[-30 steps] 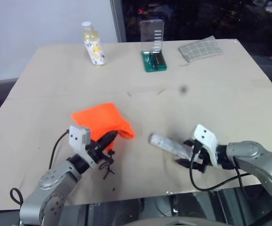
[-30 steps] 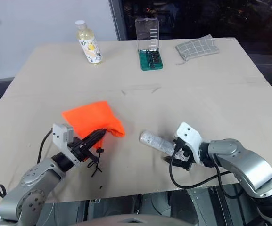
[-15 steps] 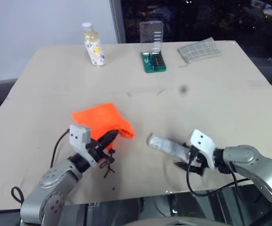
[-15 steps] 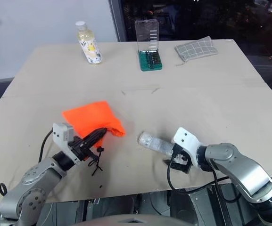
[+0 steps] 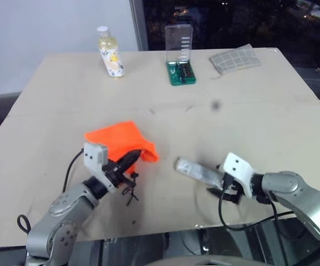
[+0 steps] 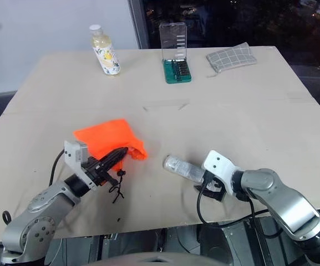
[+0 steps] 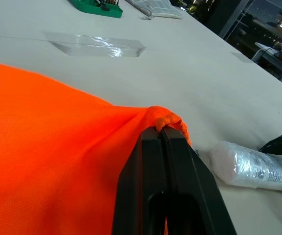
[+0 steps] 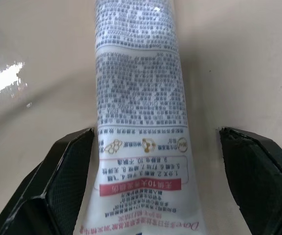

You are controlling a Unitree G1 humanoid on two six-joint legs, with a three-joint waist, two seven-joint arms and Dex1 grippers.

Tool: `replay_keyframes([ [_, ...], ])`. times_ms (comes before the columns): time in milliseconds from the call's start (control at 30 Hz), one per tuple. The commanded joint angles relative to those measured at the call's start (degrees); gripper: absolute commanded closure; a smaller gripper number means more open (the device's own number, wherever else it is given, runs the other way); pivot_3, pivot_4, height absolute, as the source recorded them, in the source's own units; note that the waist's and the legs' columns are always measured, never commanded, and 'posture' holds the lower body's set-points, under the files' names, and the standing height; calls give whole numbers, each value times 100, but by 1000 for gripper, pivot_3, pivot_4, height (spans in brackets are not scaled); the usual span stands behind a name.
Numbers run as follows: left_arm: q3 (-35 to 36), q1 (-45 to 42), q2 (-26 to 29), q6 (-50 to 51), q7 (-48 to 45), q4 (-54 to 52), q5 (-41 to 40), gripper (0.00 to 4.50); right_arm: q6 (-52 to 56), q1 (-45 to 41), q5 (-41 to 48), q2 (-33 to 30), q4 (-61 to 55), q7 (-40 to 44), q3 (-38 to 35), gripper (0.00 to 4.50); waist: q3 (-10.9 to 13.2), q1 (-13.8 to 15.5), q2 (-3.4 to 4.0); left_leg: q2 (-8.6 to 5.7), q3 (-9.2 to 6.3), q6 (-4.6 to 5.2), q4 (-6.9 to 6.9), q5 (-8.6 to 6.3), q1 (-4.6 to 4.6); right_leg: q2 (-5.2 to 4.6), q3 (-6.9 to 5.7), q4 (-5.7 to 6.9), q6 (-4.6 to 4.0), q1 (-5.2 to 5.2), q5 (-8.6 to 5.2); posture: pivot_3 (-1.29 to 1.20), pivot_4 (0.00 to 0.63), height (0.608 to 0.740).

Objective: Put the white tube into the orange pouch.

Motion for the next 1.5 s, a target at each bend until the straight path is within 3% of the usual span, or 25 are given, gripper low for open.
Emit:
replay_keyframes([
  [33, 86, -38, -6, 13, 16, -98, -105, 4500, -386, 138, -291, -117, 80, 82, 124, 568, 0, -3, 0, 0, 0, 0, 0, 0, 0, 0, 0, 0, 0, 0, 0, 0, 150, 740],
  [667, -15, 209, -203, -132, 14, -193, 17, 4500, -532, 345, -261, 146, 238, 210, -199, 568, 0, -3, 0, 2, 0, -1, -1, 0, 1, 1, 1, -1, 0, 0, 0, 0, 150, 740],
  [733, -28, 274, -234, -172, 9, -213, 49, 4500, -559, 365, -244, 133, 235, 244, -225, 1190, 0, -3, 0, 2, 0, 0, -1, 0, 0, 0, 1, -2, 0, 0, 0, 0, 150, 740],
  [833, -48, 345, -266, -213, 9, -235, 69, 4500, -603, 319, -301, 127, 309, 260, -192, 2489, 0, -2, -1, 1, 0, 0, 0, 0, 0, -1, 1, -2, 0, 0, 0, 0, 150, 740],
  [900, -74, 374, -303, -243, 24, -252, 96, 4500, -628, 320, -261, 129, 328, 320, -218, 2489, -2, -3, -4, 2, 0, 0, 0, 0, 2, 0, 1, -2, 0, 1, 0, 0, 150, 740],
  [933, -84, 381, -317, -254, 28, -257, 109, 4500, -635, 325, -246, 129, 328, 340, -231, 3145, -2, -4, -4, 2, 0, -1, 0, 0, 3, 1, 1, -2, 0, 2, -1, 0, 150, 740],
  [1000, -93, 390, -356, -276, 37, -257, 137, 4500, -700, 288, -325, 138, 394, 326, -206, 3746, -5, -7, -8, 3, 0, -1, 0, 0, 6, 2, 1, -1, 0, 4, -1, 0, 150, 740],
  [1133, -148, 409, -424, -346, 55, -252, 205, 4500, -779, 225, -344, 138, 514, 403, -200, 3746, -6, -14, -10, 5, 2, -3, 1, 2, 8, 5, 4, 0, 0, 4, -1, 0, 150, 740],
  [1167, -155, 410, -445, -371, 68, -249, 212, 4500, -800, 209, -357, 136, 532, 411, -198, 4113, -6, -14, -11, 5, 1, -4, 1, 3, 8, 5, 4, 0, 0, 5, 0, 0, 150, 740],
  [1200, -158, 405, -466, -389, 84, -243, 217, 4500, -811, 190, -361, 138, 546, 422, -198, 4165, -6, -15, -11, 5, 1, -4, 1, 3, 9, 5, 4, 0, 0, 5, 0, 0, 150, 740],
  [1500, -217, 367, -551, -421, 187, -250, 232, 4500, -840, 153, -309, 201, 479, 443, -262, 4165, -8, -15, -13, 9, -1, -10, 1, 7, 10, 9, 3, 1, 0, 5, 0, 0, 150, 740],
])
